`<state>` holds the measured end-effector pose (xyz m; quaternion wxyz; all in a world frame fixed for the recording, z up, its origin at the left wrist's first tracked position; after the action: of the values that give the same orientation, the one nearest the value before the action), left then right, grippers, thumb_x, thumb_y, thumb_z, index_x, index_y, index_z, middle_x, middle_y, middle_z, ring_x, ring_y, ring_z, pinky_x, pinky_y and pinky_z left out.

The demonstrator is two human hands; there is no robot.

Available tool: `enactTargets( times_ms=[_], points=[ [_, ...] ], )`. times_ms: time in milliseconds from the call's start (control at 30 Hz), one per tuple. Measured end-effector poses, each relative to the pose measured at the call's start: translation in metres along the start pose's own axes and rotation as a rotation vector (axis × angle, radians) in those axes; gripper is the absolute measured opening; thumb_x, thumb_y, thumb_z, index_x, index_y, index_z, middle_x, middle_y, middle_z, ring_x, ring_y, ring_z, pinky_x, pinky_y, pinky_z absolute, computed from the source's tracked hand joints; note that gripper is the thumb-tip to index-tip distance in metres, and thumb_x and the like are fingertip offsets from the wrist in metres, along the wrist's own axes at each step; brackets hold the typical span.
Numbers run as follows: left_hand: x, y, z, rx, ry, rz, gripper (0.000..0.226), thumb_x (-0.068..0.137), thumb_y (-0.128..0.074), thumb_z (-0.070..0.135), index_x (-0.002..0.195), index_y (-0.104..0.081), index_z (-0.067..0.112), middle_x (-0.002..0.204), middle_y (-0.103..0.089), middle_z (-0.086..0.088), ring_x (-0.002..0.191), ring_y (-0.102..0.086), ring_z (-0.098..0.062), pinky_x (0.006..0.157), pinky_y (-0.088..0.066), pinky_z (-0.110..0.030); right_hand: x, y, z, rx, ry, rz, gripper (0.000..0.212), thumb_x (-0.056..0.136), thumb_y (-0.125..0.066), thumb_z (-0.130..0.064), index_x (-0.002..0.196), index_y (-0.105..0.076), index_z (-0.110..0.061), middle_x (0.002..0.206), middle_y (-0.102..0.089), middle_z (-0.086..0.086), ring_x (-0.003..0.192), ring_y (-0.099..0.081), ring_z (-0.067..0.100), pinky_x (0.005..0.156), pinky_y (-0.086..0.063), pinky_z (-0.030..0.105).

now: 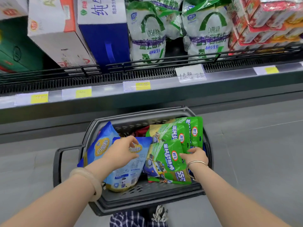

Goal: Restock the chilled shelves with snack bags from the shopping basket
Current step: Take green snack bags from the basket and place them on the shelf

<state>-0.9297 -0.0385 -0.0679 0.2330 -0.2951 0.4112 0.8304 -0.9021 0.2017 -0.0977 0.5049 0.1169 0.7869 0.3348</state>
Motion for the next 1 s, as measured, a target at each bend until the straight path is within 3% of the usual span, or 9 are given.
enactTargets(
  times_ms=[200, 433, 533, 600, 700, 833, 900, 1000],
  points=[
    [0.018, 0.009, -0.005, 0.027, -0.001, -0.022, 0.034, 0.082, -0.066, 0.021, 0.114, -0.053, 0.022, 0.116, -0.06, 0.002, 0.104, -0.059, -0.017, 0.088, -0.051, -0.034, 0.011, -0.006, -0.017, -0.063, -0.005, 0.012, 0.049, 0.074, -0.075, -0.023, 0.114, -0.055, -0.004, 0.122, -0.06, 0.016, 0.113, -0.055, 0.032, 0.085, -0.044, 0.033],
    [0.04, -0.028, 0.014, -0.035, 0.0, -0.099, 0.039, 0.082, -0.067, 0.016, 0.118, -0.052, 0.017, 0.118, -0.059, -0.005, 0.105, -0.055, -0.019, 0.092, -0.047, -0.032, 0.028, -0.018, -0.009, -0.217, 0.003, -0.144, 0.056, 0.075, -0.074, -0.032, 0.118, -0.056, 0.0, 0.122, -0.061, 0.017, 0.114, -0.056, 0.032, 0.089, -0.045, 0.034],
    [0.051, -0.052, 0.023, -0.044, -0.004, -0.127, 0.05, 0.082, -0.067, 0.016, 0.127, -0.046, 0.019, 0.129, -0.054, -0.004, 0.117, -0.051, -0.021, 0.097, -0.043, -0.031, 0.039, -0.019, -0.011, -0.376, 0.104, -0.217, 0.043, 0.076, -0.073, -0.035, 0.103, -0.063, -0.002, 0.105, -0.067, 0.014, 0.099, -0.062, 0.027, 0.082, -0.047, 0.032],
    [0.061, -0.069, 0.029, -0.046, -0.002, -0.144, 0.058, 0.083, -0.066, 0.015, 0.134, -0.04, 0.02, 0.139, -0.049, -0.004, 0.127, -0.046, -0.02, 0.1, -0.039, -0.03, 0.047, -0.021, -0.01, -0.481, 0.185, -0.267, 0.026, 0.076, -0.072, -0.034, 0.075, -0.062, -0.01, 0.078, -0.063, 0.008, 0.071, -0.057, 0.019, 0.07, -0.044, 0.028],
    [0.077, -0.086, 0.041, 0.001, -0.04, -0.154, 0.067, 0.086, -0.062, 0.011, 0.143, -0.028, 0.021, 0.15, -0.036, -0.004, 0.138, -0.033, -0.02, 0.109, -0.031, -0.031, 0.059, -0.022, -0.01, -0.539, 0.283, -0.288, 0.043, 0.079, -0.069, -0.032, 0.051, -0.04, -0.016, 0.06, -0.048, 0.004, 0.062, -0.045, 0.021, 0.057, -0.035, 0.027],
    [0.093, -0.1, 0.058, 0.007, -0.072, -0.145, 0.083, 0.081, -0.067, 0.007, 0.147, -0.019, 0.022, 0.151, -0.033, -0.004, 0.139, -0.031, -0.022, 0.11, -0.031, -0.033, 0.062, -0.021, -0.015, -0.508, 0.546, -0.337, 0.046, 0.088, -0.058, -0.022, 0.055, -0.026, -0.023, 0.058, -0.038, -0.002, 0.063, -0.041, 0.022, 0.057, -0.031, 0.03],
    [0.095, -0.1, 0.062, 0.08, -0.084, -0.128, 0.085, 0.075, -0.073, 0.011, 0.145, -0.026, 0.019, 0.144, -0.041, -0.007, 0.134, -0.034, -0.026, 0.108, -0.034, -0.037, 0.058, -0.018, -0.015, -0.445, 0.639, -0.362, 0.046, 0.091, -0.053, -0.016, 0.057, -0.023, -0.026, 0.058, -0.039, -0.003, 0.062, -0.04, 0.021, 0.057, -0.033, 0.033],
    [0.095, -0.09, 0.066, 0.12, -0.031, -0.107, 0.075, 0.068, -0.08, 0.022, 0.133, -0.043, 0.013, 0.129, -0.053, -0.011, 0.124, -0.042, -0.028, 0.1, -0.04, -0.038, 0.048, -0.006, -0.018, -0.323, 0.708, -0.344, 0.029, 0.094, -0.047, -0.015, 0.07, -0.03, -0.02, 0.074, -0.055, 0.01, 0.069, -0.044, 0.022, 0.068, -0.045, 0.038]
  ],
)
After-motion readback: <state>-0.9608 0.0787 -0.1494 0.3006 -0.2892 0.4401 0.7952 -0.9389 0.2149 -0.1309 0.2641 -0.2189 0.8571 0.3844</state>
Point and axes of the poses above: each hand's wrist, its own x-axis towards the middle knuckle, its own y-axis out of the back of the hand, z = x × y, the point moved 2 cm from there along x, towards the middle knuckle
